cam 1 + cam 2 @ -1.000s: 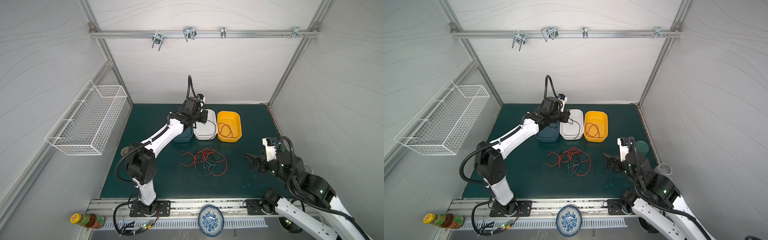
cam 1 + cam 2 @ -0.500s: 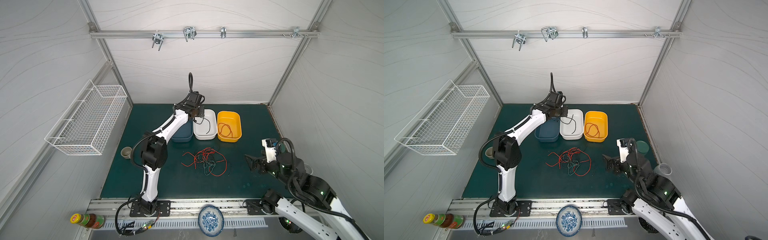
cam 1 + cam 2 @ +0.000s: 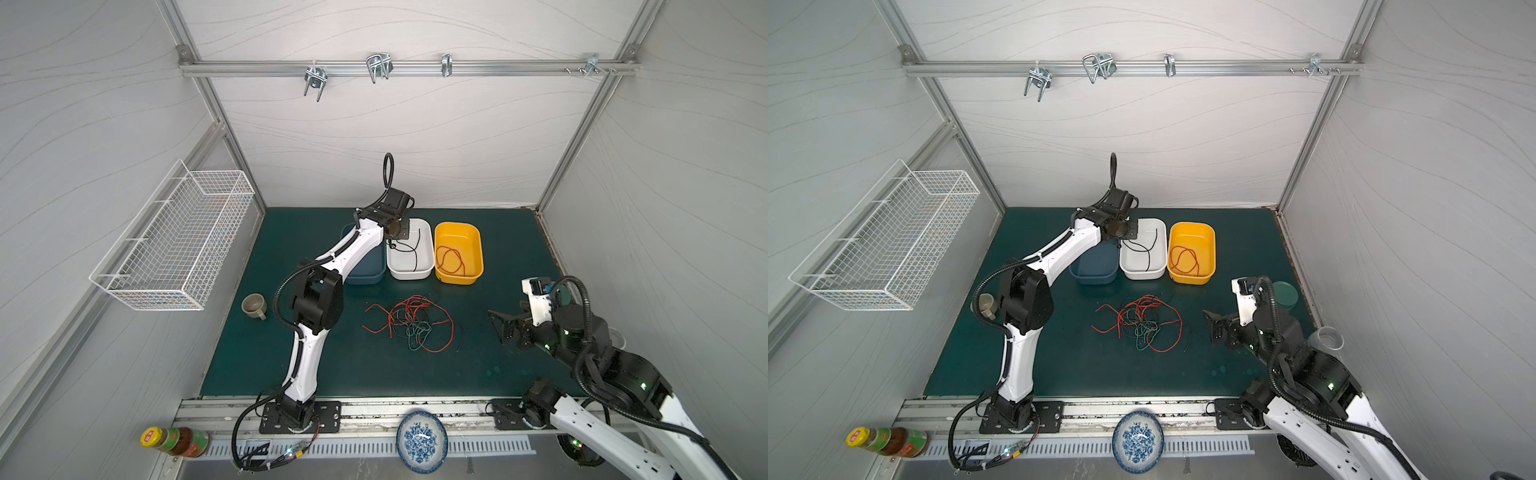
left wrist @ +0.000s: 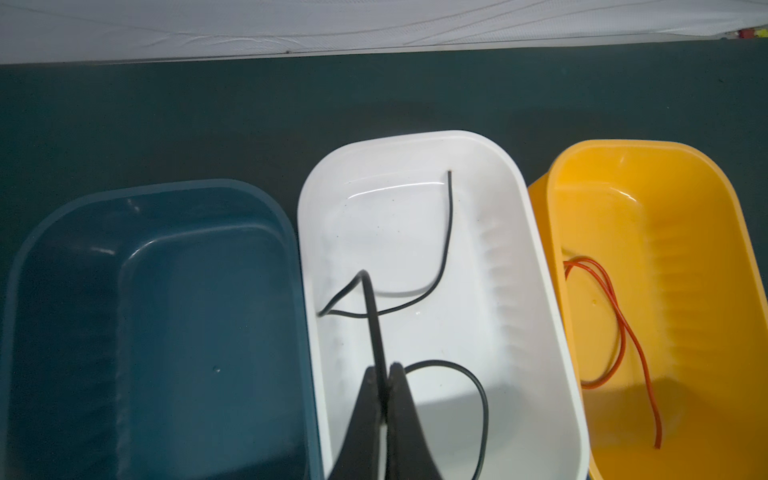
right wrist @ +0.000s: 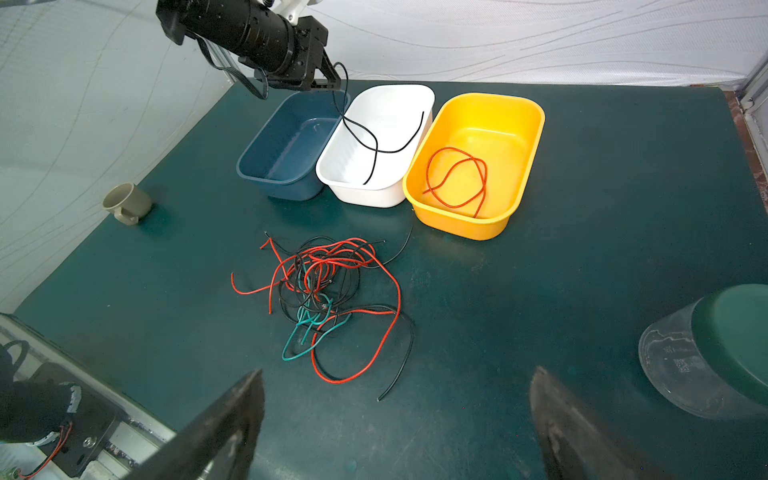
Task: Untangle the cables
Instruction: 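Lower the black cable into the white bin and open the left gripper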
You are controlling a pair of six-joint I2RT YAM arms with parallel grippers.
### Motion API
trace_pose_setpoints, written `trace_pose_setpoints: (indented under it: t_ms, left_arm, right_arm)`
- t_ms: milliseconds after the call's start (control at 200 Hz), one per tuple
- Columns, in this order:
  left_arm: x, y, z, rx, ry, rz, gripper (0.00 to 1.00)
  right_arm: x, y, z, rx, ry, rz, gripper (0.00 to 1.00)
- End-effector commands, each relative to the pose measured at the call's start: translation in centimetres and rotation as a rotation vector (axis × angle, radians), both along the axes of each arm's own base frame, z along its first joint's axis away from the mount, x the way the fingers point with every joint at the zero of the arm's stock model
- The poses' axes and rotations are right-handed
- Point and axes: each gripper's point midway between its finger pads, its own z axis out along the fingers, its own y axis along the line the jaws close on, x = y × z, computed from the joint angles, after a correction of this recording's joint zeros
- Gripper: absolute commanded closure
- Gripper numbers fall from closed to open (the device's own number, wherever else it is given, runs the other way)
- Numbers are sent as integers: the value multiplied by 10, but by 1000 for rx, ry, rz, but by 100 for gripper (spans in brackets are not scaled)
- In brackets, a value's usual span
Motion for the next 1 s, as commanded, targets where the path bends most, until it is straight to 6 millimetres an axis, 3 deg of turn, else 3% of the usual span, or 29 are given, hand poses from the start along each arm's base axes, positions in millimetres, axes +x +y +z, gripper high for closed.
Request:
trace_pose_setpoints:
  t_ms: [0, 495, 750, 990]
  left_arm:
    - [-1, -20, 1, 26, -10, -40, 100]
    - [-15, -20, -42, 56, 100, -49, 100]
    - [-21, -21, -44, 66, 125, -80, 81]
    - [-31, -26, -17, 29, 123, -133, 63]
  right_arm:
    - [2, 4, 0, -3, -5, 14, 1]
    - [4, 8, -4, -3, 13, 27, 1]
    - [6, 8, -4, 6, 18, 25, 1]
    - [6, 12, -7, 0, 35, 37, 1]
